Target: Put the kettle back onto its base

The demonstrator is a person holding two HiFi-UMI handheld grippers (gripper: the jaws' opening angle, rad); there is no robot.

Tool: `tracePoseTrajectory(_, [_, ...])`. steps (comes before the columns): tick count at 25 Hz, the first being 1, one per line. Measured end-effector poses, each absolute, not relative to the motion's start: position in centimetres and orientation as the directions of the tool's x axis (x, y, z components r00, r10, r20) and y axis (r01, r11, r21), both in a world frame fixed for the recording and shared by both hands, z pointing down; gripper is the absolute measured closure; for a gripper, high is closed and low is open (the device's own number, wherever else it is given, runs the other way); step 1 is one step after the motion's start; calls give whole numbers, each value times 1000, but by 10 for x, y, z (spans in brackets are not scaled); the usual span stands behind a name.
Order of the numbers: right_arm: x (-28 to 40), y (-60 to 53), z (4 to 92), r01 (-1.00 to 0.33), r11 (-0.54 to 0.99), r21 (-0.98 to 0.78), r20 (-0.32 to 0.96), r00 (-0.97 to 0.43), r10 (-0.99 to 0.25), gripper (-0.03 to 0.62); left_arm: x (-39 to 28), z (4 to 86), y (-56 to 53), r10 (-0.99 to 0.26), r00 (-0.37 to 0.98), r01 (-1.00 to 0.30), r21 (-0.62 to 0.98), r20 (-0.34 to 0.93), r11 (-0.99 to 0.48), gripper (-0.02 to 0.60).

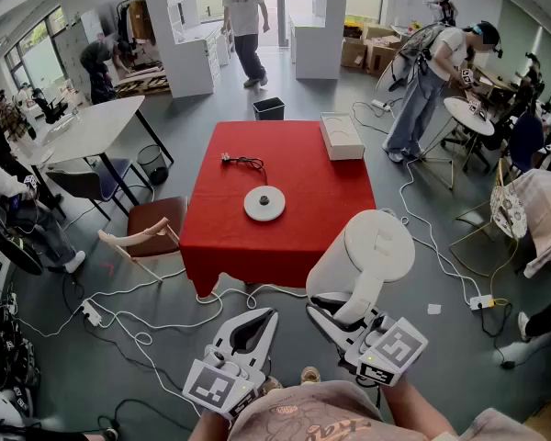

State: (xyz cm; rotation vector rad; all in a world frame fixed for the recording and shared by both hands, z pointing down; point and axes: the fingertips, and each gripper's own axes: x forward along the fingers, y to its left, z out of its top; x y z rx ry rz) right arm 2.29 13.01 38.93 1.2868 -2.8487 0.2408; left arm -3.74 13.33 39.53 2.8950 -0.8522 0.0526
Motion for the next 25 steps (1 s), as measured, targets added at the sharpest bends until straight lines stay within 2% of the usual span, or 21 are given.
tracePoseTrajectory(11, [34,125,389,-725,669,-167,70,-685,-725,526,-28,394,127,-547,833,-553,116,81,-825,595])
tracePoseTrajectory(17, [45,129,389,-695,700,-165,62,-715,-696,526,-20,390,127,-581,814,-580,77,18,-811,595])
tracePoseTrajectory(25, [53,124,396,-659,738,-144,86,-751,-655,526,-14,397,124,-623,782,-622,76,19,-779,595])
